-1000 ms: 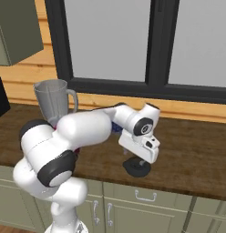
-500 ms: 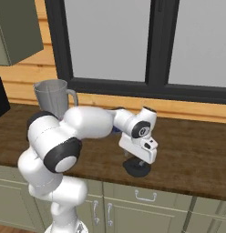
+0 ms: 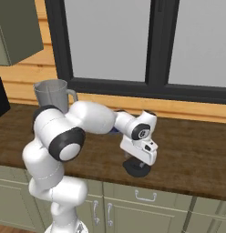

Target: Close the lid blender by securely placing the lid on top.

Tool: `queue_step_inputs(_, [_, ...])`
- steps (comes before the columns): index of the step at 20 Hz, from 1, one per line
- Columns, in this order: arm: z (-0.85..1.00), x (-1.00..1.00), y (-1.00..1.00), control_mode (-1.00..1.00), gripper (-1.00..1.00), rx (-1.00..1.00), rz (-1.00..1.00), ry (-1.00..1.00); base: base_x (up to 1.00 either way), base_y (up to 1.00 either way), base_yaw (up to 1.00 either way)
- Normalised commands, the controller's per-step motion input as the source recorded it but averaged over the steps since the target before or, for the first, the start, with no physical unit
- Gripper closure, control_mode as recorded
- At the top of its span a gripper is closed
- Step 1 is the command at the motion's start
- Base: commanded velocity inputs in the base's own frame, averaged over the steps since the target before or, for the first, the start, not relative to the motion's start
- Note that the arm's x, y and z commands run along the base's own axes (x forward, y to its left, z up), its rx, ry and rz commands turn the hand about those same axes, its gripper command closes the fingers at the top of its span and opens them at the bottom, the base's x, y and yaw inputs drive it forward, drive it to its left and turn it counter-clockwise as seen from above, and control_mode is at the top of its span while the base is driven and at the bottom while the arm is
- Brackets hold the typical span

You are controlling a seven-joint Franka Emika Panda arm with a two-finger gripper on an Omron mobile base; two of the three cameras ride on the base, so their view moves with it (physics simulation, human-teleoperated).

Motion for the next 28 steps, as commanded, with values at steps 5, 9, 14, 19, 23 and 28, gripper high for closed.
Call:
queue_step_inputs(5, [-0.32, 0.01, 0.0, -1.0, -1.0, -0.01, 0.0, 0.0, 0.0, 0.0, 0.0])
queue_step_inputs(9, [-0.17, 0.06, 0.0, -1.0, -1.0, 0.0, 0.0, 0.0, 0.0, 0.0, 0.0])
queue_step_inputs(14, [-0.09, 0.15, -0.02, -1.0, -1.0, 0.0, 0.0, 0.0, 0.0, 0.0, 0.0])
queue_step_inputs(19, [-0.24, 0.14, -0.04, -1.0, -1.0, -0.01, -0.02, 0.0, 0.0, 0.0, 0.0])
queue_step_inputs(23, [-0.41, 0.04, -0.13, -1.0, -1.0, -0.03, -0.11, 0.0, 0.0, 0.0, 0.0])
queue_step_inputs(28, [-0.51, 0.04, -0.06, -1.0, -1.0, -0.01, -0.19, 0.0, 0.0, 0.0, 0.0])
